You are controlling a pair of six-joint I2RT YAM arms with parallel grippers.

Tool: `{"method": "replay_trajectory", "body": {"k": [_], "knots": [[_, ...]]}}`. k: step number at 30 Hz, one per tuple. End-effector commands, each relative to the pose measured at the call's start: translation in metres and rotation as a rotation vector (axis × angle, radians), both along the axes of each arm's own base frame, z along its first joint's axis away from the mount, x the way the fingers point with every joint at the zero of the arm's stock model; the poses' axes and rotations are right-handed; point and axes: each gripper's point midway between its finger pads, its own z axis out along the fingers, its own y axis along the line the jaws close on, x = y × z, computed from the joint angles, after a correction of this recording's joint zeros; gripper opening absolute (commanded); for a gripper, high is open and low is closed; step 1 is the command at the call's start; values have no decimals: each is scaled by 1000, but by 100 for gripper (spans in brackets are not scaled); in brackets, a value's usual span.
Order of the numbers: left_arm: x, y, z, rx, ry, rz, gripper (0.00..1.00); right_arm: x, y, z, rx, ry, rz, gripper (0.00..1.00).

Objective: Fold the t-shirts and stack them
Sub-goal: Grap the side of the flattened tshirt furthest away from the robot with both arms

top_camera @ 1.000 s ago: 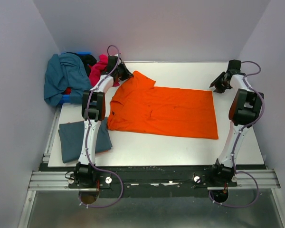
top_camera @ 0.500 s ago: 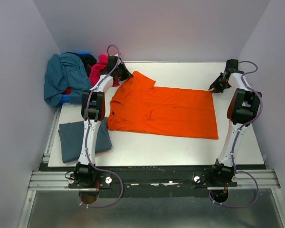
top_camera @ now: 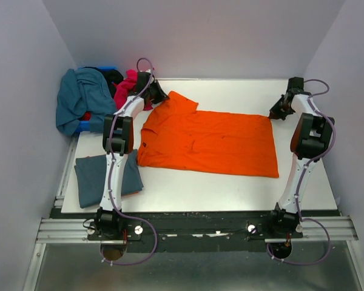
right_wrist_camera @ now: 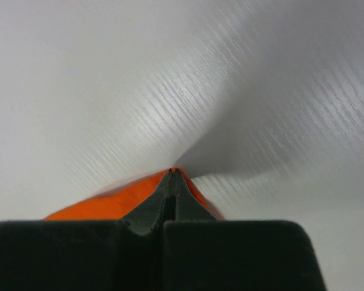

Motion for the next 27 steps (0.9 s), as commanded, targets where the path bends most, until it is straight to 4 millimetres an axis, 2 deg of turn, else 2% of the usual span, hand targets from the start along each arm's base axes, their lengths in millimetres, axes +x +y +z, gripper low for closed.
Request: {"method": "replay_trajectory", "body": {"k": [1, 5, 13, 23, 27], "knots": [[-2, 9, 25, 22, -57, 10, 0, -3, -8, 22, -57, -42, -19, 1], [-5, 5, 44, -4, -118, -5, 0, -5, -3, 27, -32, -54, -3, 1], [-11, 3, 65, -15, -199, -26, 0, -9, 1, 47, -33, -98, 14, 1], [-24, -9, 101, 8, -291, -60, 0, -19, 9, 53, -8, -104, 30, 1], [-37, -5, 102, 21, -293, -54, 0, -25, 10, 61, -15, -120, 32, 1]]}}
